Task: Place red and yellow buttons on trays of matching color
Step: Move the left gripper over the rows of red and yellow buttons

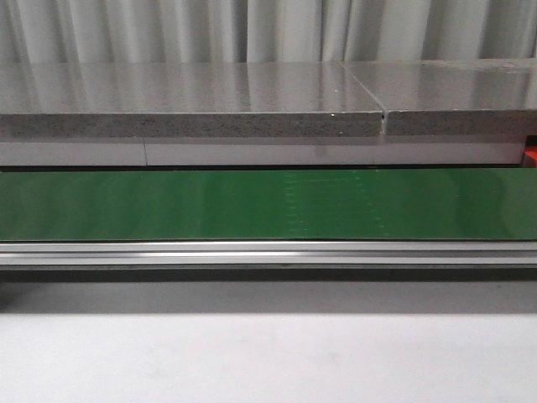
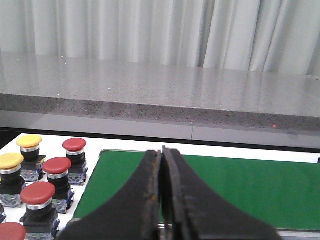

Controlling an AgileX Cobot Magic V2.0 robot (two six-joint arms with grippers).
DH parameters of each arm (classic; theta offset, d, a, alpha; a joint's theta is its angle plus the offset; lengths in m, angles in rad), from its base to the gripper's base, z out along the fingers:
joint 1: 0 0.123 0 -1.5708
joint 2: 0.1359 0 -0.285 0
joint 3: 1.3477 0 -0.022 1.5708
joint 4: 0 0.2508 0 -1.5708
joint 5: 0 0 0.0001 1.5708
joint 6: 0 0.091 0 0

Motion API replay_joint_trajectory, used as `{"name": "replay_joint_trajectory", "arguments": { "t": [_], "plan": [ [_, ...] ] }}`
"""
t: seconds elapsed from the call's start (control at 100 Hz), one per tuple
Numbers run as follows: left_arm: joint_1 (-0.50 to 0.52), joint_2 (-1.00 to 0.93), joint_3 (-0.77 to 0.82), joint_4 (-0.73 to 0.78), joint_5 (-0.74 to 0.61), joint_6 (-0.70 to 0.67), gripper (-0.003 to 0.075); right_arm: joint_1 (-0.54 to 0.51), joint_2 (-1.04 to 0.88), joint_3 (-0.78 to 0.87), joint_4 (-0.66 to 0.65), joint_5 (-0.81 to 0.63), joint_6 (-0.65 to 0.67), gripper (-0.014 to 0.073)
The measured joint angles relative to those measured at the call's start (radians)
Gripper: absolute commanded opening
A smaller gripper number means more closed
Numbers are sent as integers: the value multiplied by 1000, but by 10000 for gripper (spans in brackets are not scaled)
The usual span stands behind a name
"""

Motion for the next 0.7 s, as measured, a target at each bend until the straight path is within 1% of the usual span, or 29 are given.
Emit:
{"name": "replay_joint_trajectory", "arguments": {
  "t": [0.27,0.47,0.59,0.7],
  "plan": [
    [0,0,0,0,0,0,-19,0,0,0,0,0,0,-67],
    [0,0,0,0,-31,0,-19,0,0,0,0,0,0,-67],
    [0,0,-17,0,35,0,-19,0,0,0,0,0,0,-67],
    [0,2,-101,0,138,0,-19,0,0,0,0,0,0,-67]
  ]
}}
